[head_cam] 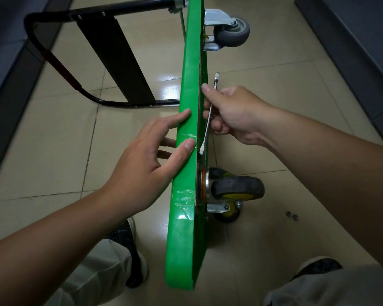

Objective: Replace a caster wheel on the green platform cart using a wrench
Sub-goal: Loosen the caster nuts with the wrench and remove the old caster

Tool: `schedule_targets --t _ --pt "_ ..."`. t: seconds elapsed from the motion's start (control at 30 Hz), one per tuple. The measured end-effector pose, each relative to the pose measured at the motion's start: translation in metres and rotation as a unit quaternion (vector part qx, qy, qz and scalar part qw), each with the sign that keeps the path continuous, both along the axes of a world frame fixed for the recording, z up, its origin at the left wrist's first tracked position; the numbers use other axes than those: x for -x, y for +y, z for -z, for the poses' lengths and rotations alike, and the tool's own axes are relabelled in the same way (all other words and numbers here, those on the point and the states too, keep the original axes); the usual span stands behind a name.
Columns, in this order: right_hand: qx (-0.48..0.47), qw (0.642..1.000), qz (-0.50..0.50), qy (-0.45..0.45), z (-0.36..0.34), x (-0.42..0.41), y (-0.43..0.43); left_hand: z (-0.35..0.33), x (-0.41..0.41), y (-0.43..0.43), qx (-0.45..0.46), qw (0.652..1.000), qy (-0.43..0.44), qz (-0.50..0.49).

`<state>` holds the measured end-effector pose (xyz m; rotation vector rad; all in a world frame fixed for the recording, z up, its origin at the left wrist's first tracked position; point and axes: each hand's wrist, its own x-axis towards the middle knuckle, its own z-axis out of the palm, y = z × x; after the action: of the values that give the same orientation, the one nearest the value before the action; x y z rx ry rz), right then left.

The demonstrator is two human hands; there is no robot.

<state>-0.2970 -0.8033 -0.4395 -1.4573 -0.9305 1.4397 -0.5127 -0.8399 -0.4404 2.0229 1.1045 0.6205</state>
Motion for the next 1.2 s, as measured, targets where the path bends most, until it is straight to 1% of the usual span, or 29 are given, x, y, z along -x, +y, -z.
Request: schedule_targets --t 0.2,0.33,0.4,0.47,0.53,0.63,0.7,0.77,0.8,0.83,0.87,0.93,1.0,1.1,1.13,1.2 --pt "-0.105 0.990 -0.022 -0.089 -0.015 0.001 -0.012 0.000 0.001 0.000 -0.003 1.000 0.004 0.000" --pt "-0.191 0.971 -0.047 -0.134 -0.030 0.000 -0.033 0.002 0.001 0.001 -0.005 1.000 -0.002 0.000" --pt "-0.242 0.955 -0.074 -0.153 -0.037 0.002 -0.049 0.002 0.001 0.002 -0.005 1.000 0.002 0.002" --pt "-0.301 0.927 -0.110 -0.198 -0.043 0.007 -0.069 0.002 0.000 0.002 -0.005 1.000 0.005 0.001" --pt "-0.361 0.888 -0.144 -0.246 -0.045 0.011 -0.087 0.001 0.000 0.002 -0.008 1.000 0.007 0.003" --pt "-0.429 0.816 -0.203 -0.331 -0.038 0.017 -0.110 -0.002 -0.001 0.000 -0.008 1.000 -0.002 0.009" --pt "-0.449 0.774 -0.215 -0.390 -0.031 0.019 -0.121 -0.003 -0.001 -0.001 -0.007 1.000 -0.012 0.001" --pt "-0.453 0.755 -0.203 -0.428 -0.028 0.020 -0.126 -0.003 -0.002 -0.002 -0.009 1.000 -0.012 -0.004" --pt "-0.454 0.752 -0.200 -0.434 -0.028 0.020 -0.127 -0.002 -0.003 -0.001 -0.011 1.000 -0.009 -0.005" --pt "-0.455 0.754 -0.198 -0.431 -0.030 0.020 -0.127 -0.002 -0.003 -0.001 -0.013 1.000 -0.007 -0.004" --pt "-0.453 0.764 -0.191 -0.419 -0.033 0.020 -0.127 -0.002 -0.003 -0.001 -0.013 1.000 -0.007 -0.002" --pt "-0.439 0.795 -0.157 -0.389 -0.040 0.019 -0.126 -0.001 -0.003 0.000 -0.009 1.000 -0.011 0.002" --pt "-0.420 0.828 -0.101 -0.358 -0.049 0.015 -0.123 0.000 -0.002 0.000 -0.007 1.000 -0.011 0.004" --pt "-0.340 0.913 0.003 -0.226 -0.061 0.002 -0.110 0.000 -0.001 0.000 -0.002 1.000 -0.012 0.002" --pt "-0.302 0.934 0.046 -0.185 -0.063 -0.003 -0.102 0.000 -0.001 -0.001 -0.001 1.000 -0.013 0.001" --pt "-0.212 0.964 0.115 -0.114 -0.061 -0.013 -0.081 0.000 -0.001 -0.001 -0.001 1.000 -0.014 -0.001"
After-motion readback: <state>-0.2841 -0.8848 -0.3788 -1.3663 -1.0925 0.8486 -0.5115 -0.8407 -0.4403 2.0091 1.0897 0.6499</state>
